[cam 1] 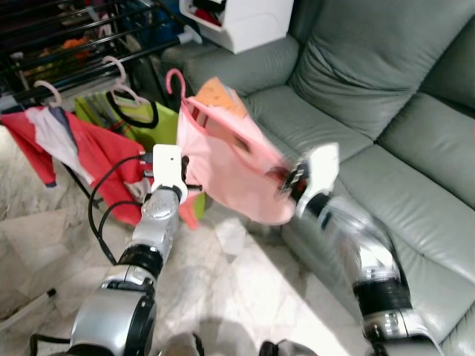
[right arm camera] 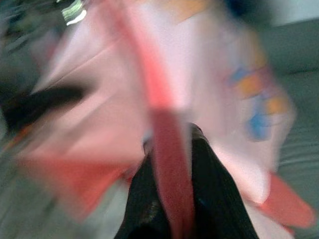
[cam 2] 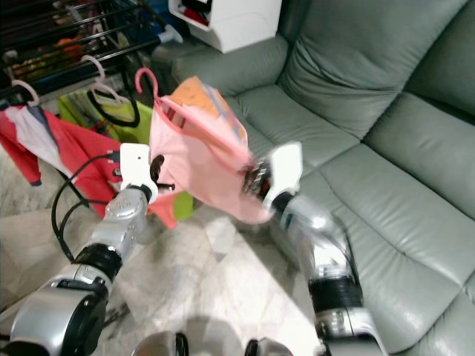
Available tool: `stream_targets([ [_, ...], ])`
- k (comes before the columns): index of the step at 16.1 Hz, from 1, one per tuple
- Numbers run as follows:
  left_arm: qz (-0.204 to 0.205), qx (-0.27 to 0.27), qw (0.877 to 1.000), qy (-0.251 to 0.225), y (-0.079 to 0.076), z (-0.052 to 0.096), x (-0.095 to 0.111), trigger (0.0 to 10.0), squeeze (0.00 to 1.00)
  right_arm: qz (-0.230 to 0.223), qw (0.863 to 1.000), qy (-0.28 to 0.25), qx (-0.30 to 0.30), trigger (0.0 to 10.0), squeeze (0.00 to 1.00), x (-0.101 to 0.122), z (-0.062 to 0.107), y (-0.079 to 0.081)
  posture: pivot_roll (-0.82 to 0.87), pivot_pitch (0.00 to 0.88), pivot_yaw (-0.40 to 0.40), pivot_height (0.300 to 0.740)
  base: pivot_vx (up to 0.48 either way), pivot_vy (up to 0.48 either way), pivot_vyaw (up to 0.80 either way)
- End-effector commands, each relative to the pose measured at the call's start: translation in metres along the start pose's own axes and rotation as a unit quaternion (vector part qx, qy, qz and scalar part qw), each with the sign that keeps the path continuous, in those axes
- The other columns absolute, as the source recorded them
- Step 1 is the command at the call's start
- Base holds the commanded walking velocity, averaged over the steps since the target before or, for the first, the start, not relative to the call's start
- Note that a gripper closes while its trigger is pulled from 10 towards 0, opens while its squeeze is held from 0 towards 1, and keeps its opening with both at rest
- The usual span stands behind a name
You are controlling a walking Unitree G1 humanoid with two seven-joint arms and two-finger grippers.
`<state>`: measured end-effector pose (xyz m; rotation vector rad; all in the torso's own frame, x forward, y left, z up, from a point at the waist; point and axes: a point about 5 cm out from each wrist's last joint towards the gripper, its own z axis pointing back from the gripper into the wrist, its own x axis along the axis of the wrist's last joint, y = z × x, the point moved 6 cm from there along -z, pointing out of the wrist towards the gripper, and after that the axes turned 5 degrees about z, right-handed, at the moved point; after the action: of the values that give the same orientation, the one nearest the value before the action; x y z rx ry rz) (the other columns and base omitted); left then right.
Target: Hang hanger
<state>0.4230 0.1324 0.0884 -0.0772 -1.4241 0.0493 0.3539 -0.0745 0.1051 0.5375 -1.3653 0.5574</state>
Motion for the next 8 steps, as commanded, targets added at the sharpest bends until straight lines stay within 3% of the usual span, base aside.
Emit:
stream_targets([
  [1,0.023,0.014,1.0,-0.009,0.004,-0.004,0.009,0.0,0.0,0.016,0.997,0.048,0.056,0.0,0.0,-0.02,0.003,0.023,-0.05,0.062,0.009,0.74,0.0,0.0,0.0],
  [2,0.035,0.005,0.999,-0.012,0.0,-0.004,0.012,0.0,0.0,0.036,0.995,0.072,0.057,1.5,0.0,-0.032,0.007,0.024,-0.05,0.063,0.005,0.74,0.0,0.0,0.0],
  [3,0.04,-0.025,0.999,-0.023,-0.009,-0.004,0.018,0.0,0.0,0.087,0.993,0.072,0.019,10.0,0.0,-0.033,0.009,0.009,-0.05,0.063,0.005,0.74,0.0,0.0,0.0],
  [4,0.036,-0.065,0.996,-0.039,-0.02,-0.003,0.025,0.0,0.0,0.123,0.99,0.045,-0.056,10.0,0.68,-0.019,0.011,-0.018,-0.05,0.063,0.005,0.74,0.0,0.0,0.0],
  [5,0.037,-0.077,0.995,-0.042,-0.021,-0.003,0.027,0.0,0.0,0.156,0.984,0.034,-0.081,10.0,1.0,-0.012,0.014,-0.028,-0.05,0.063,0.005,0.74,0.0,0.0,0.0],
  [6,0.038,-0.082,0.995,-0.043,-0.021,-0.002,0.028,0.0,0.0,0.198,0.975,0.021,-0.098,10.0,1.0,-0.005,0.017,-0.033,-0.05,0.063,0.007,0.74,0.0,0.0,0.0],
  [7,0.037,-0.084,0.995,-0.043,-0.021,-0.002,0.029,0.0,0.0,0.211,0.972,0.014,-0.105,10.0,1.0,-0.002,0.019,-0.034,-0.05,0.063,0.007,0.74,0.0,0.0,0.0],
  [8,0.038,-0.081,0.995,-0.045,-0.017,-0.003,0.03,0.0,0.0,0.262,0.96,0.0,-0.096,10.0,1.0,0.004,0.022,-0.027,-0.05,0.063,0.007,0.74,0.0,0.0,0.0],
])
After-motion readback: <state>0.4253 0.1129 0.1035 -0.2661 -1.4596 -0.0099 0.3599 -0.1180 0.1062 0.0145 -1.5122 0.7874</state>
